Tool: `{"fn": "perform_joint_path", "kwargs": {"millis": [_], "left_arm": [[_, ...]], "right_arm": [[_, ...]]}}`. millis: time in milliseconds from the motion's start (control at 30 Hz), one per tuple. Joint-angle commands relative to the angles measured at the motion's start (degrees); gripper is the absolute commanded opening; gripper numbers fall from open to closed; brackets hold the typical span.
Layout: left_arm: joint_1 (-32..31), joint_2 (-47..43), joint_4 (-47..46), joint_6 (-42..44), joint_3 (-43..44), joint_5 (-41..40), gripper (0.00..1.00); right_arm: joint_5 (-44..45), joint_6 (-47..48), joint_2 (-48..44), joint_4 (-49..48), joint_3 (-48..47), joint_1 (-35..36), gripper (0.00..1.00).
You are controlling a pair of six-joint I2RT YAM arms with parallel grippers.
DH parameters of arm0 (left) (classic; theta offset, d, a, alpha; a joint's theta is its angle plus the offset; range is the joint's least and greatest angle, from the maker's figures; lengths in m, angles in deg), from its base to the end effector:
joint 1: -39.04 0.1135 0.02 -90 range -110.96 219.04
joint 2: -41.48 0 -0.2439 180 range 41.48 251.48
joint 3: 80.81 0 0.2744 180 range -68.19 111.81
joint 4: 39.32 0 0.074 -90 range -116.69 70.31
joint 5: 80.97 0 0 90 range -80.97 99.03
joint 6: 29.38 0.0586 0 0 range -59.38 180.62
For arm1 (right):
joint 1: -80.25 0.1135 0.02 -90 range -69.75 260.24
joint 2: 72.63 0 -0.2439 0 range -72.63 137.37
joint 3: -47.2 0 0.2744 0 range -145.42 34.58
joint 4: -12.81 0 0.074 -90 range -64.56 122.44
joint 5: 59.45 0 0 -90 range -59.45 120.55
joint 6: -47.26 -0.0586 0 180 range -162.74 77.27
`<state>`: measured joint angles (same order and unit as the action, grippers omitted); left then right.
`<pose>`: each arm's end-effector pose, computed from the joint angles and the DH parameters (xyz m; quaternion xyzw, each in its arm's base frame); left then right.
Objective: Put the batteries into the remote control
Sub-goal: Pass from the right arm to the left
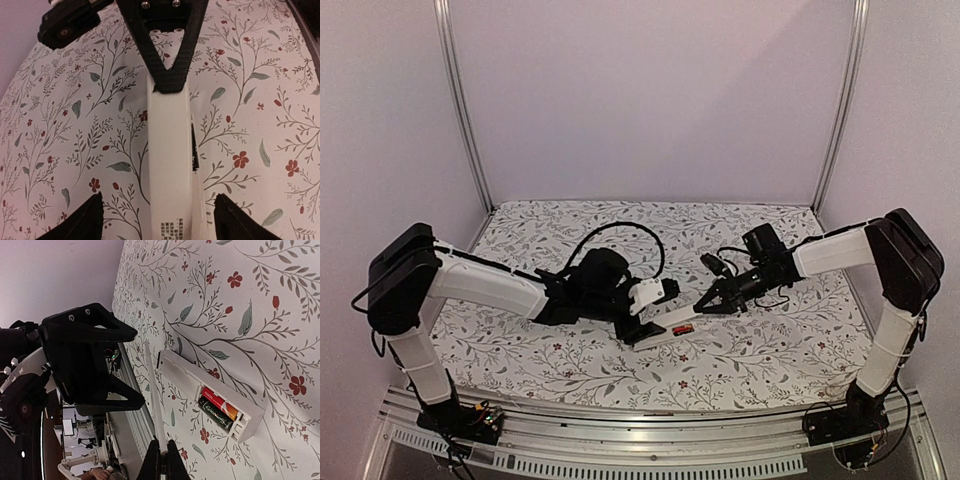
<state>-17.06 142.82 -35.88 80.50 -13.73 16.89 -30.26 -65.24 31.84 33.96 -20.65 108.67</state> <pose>0.2160 -0.3358 0.1174 0.5750 0.6872 -0.1951 0.3988 0.2886 0.2144 0.0992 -0.1831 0.8202 0.5419 0.0071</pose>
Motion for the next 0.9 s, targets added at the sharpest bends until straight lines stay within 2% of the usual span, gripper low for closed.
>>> {"fn": "perform_joint_path", "kwargs": {"millis": [0,200,433,600,733,867], "left_arm": [[-0.50,3.46,0.68,1.34,3.42,0.70,0.69],[-0.47,5.04,1.14,2.09,5.06,2.86,0.54],[-0.79,6.10,1.90,1.73,5.79,4.88,0.49],[-0.96,7.05,3.05,1.65,6.89,2.95,0.39],[-1.12,7.29,3.61,1.30,7.15,2.97,0.39],[-1.05,7.51,3.86,0.91,7.22,3.04,0.34]], "right_arm": [[-0.93,-0.18,1.05,-1.30,-0.33,0.52,0.00],[-0.88,0.09,0.83,-1.28,-0.41,0.49,0.00],[-0.97,0.10,0.83,-1.31,-0.50,0.49,0.00],[-0.75,0.13,0.70,-1.31,-0.50,0.49,0.00],[-0.71,0.11,0.35,-1.18,-0.50,0.49,0.00],[-0.57,0.18,0.17,-1.13,-0.42,0.49,0.00]]}}
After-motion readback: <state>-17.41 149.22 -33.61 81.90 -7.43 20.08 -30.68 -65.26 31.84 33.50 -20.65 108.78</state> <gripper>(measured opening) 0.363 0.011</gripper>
